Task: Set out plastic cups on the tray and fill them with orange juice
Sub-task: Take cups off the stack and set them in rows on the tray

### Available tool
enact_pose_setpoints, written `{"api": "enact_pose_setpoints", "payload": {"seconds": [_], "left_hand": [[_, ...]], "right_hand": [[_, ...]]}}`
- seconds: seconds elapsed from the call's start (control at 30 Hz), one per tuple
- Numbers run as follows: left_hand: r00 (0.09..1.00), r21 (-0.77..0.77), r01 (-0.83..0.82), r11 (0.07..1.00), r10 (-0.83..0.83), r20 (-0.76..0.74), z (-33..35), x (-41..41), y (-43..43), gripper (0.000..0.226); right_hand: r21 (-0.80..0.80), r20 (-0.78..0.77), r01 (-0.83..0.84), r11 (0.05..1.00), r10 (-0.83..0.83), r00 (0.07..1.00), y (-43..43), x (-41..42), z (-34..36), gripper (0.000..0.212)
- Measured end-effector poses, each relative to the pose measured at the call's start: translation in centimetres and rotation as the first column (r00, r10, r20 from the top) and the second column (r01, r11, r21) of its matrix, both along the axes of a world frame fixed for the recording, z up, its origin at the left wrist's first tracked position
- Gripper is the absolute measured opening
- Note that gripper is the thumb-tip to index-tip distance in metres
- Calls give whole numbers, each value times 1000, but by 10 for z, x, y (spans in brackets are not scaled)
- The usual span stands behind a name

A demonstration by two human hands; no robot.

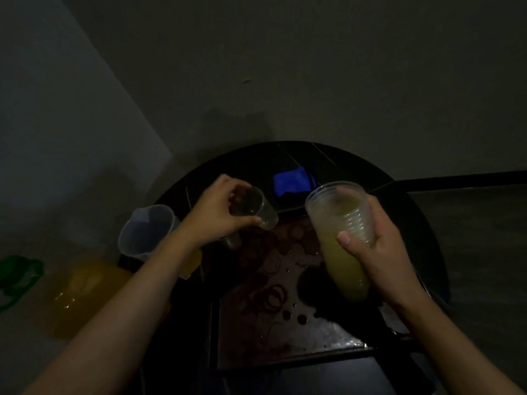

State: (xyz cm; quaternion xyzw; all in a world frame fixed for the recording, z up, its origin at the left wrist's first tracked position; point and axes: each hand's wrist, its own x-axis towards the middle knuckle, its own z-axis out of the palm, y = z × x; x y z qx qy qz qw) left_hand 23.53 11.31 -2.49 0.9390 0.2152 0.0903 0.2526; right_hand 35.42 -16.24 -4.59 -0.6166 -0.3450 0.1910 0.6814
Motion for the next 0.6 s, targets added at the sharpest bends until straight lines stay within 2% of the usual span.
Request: {"api": "enact_pose_setpoints", "payload": {"seconds": [0.07,0.2,0.3,0.6], "left_hand": [[996,-21,-26,999,24,-90,-22,3,0,72],[983,-10,-65,998,62,-170,-52,4,3,81],[982,8,-58,998,59,-178,-62,7,2,89],[975,151,-71,986,100,-198,-64,16,-1,86]], "right_hand": [[15,-8,5,1000,-5,1000,-1,2,0,62],[7,-27,27,1000,-26,999,-2,5,0,61],[20,-37,41,999,-40,999,-1,5,-1,59],[27,-59,26,999,-25,998,2,3,0,58]]}}
